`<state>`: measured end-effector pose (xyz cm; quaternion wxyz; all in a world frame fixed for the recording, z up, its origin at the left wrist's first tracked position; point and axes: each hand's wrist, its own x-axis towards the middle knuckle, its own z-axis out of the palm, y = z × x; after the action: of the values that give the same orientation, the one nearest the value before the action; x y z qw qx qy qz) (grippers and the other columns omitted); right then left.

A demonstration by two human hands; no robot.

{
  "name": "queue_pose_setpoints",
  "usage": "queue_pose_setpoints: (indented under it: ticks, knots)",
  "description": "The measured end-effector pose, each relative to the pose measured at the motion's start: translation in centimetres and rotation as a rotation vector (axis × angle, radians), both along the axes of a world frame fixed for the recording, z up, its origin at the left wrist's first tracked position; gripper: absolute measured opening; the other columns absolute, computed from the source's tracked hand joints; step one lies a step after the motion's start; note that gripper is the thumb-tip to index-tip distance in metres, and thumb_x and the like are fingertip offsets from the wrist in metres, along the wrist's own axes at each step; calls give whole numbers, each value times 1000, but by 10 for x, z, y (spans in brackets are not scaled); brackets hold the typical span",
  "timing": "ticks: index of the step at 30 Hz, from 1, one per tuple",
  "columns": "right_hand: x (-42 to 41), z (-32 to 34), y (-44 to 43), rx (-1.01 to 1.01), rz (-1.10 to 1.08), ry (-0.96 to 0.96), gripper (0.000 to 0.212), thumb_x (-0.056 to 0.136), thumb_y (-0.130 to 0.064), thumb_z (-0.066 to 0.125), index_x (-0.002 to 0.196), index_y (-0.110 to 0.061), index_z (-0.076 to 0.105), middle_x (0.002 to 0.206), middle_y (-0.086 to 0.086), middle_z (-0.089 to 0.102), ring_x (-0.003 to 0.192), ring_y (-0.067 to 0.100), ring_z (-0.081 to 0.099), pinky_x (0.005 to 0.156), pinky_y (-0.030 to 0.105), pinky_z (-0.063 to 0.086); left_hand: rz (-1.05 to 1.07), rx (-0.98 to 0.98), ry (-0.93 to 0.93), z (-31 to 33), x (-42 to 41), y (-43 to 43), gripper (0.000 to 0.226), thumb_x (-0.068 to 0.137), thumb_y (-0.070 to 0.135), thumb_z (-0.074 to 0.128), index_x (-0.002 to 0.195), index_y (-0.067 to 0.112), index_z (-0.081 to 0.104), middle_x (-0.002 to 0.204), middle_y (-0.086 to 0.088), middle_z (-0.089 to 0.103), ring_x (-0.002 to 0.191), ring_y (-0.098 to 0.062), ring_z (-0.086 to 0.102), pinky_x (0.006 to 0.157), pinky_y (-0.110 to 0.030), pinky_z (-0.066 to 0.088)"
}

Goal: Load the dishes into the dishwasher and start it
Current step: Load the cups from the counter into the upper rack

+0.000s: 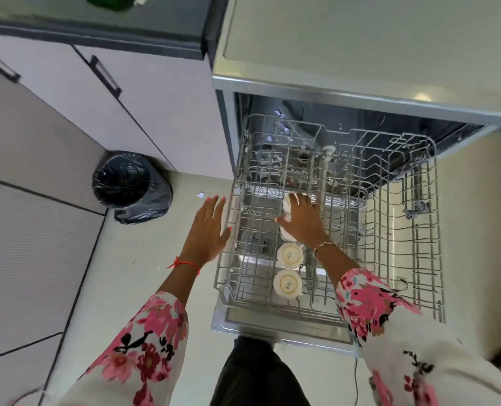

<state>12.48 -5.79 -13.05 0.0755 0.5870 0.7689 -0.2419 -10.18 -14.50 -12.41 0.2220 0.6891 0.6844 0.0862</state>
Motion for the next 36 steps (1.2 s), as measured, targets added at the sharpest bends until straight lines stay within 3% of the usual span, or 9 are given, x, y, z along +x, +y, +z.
queue_pose_setpoints:
  ticks: [5, 10, 20, 25, 28, 36]
  knots:
    - [-44, 51, -63, 32, 85, 84, 67, 90, -39, 53, 139, -1, 29, 143, 19, 33, 133, 31, 29, 106, 37, 25, 31, -61, 25, 38, -23, -62, 62, 92, 26, 51, 143, 2, 24, 150, -19, 24, 141, -33, 17, 116, -43, 16]
    - [-99, 70, -134, 53, 145, 95, 64, 92, -33, 51, 140, 2, 29, 145, 21, 32, 134, 35, 31, 110, 42, 24, 18, -89, 32, 52, -60, -121, 62, 93, 28, 49, 143, 1, 23, 150, -16, 26, 141, -30, 18, 116, -40, 17]
    - [-254, 57, -187, 57, 198, 24, 55, 95, -37, 43, 138, -3, 32, 142, 14, 36, 132, 27, 33, 109, 33, 24, -18, -61, 49, 64, -238, -167, 61, 92, 31, 48, 140, -1, 29, 146, -17, 33, 138, -31, 26, 115, -38, 17]
    - [-334, 63, -170, 56, 219, 46, 56, 92, -39, 47, 135, -4, 37, 137, 13, 41, 131, 27, 35, 108, 35, 28, 34, -35, 81, 73, -315, -152, 61, 92, 36, 44, 138, -2, 34, 143, -18, 36, 137, -33, 26, 114, -43, 22]
    - [-379, 69, -138, 108, 250, 94, 56, 92, -39, 48, 134, -2, 39, 136, 14, 44, 129, 28, 38, 106, 35, 30, 71, -31, 95, 76, -354, -124, 60, 94, 32, 45, 143, 3, 25, 150, -11, 26, 143, -26, 14, 117, -36, 11]
    - [-500, 119, 21, 355, 297, 283, 45, 91, -30, 53, 122, 1, 51, 122, 18, 54, 114, 34, 51, 95, 39, 40, 164, 116, 117, 114, -472, 16, 56, 93, 31, 49, 138, 2, 33, 145, -14, 33, 138, -28, 23, 113, -34, 13]
